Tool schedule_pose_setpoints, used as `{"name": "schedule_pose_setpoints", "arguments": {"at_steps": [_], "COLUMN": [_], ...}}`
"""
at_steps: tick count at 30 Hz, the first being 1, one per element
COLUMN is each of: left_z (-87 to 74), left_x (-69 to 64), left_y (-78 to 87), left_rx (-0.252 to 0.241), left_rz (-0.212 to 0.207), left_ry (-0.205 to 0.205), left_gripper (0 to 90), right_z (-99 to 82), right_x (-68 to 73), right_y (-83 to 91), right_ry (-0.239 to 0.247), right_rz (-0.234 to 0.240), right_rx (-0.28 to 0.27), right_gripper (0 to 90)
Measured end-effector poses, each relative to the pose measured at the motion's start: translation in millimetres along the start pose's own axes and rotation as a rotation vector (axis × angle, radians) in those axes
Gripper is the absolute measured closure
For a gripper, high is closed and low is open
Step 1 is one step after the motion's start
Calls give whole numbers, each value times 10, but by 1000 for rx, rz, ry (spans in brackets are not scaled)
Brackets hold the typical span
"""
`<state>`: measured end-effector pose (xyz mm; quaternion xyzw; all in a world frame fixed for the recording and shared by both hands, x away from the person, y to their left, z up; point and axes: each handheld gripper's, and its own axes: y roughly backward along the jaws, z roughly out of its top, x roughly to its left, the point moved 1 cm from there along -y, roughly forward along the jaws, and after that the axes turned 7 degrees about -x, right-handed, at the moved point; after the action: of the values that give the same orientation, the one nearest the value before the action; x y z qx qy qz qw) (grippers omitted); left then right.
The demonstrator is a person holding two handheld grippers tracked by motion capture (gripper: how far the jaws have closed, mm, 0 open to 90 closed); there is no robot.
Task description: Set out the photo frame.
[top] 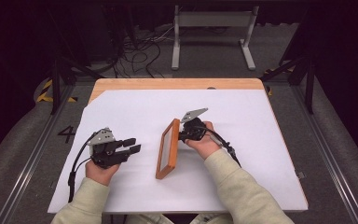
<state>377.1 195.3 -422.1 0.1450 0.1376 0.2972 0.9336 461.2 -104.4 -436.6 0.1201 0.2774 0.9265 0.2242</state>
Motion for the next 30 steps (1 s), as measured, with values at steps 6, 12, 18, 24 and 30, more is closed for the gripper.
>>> {"name": "schedule_pose_setpoints", "arguments": {"at_steps": [6,12,18,24,30], "left_z": [0,1,7,7,12], "left_x": [-1,7,10,20,20], "left_y": [-1,5,17,18,19], "left_rx": [-1,-8,-10,-15,-20], "left_rz": [-1,5,11,24,31], "left_ry": [5,10,11,12,11], "left_gripper": [600,583,555,540,539], "right_z": [3,36,118,252,390], "right_x": [19,15,37,95,206], "right_y": [18,201,461,747,862], "right_ry": [14,-4,-37,-95,-138], "right_rz": [19,-39,-107,-122,-107], "right_rx": [-1,5,47,-2,1], "right_gripper": [868,767,674,548,453]}}
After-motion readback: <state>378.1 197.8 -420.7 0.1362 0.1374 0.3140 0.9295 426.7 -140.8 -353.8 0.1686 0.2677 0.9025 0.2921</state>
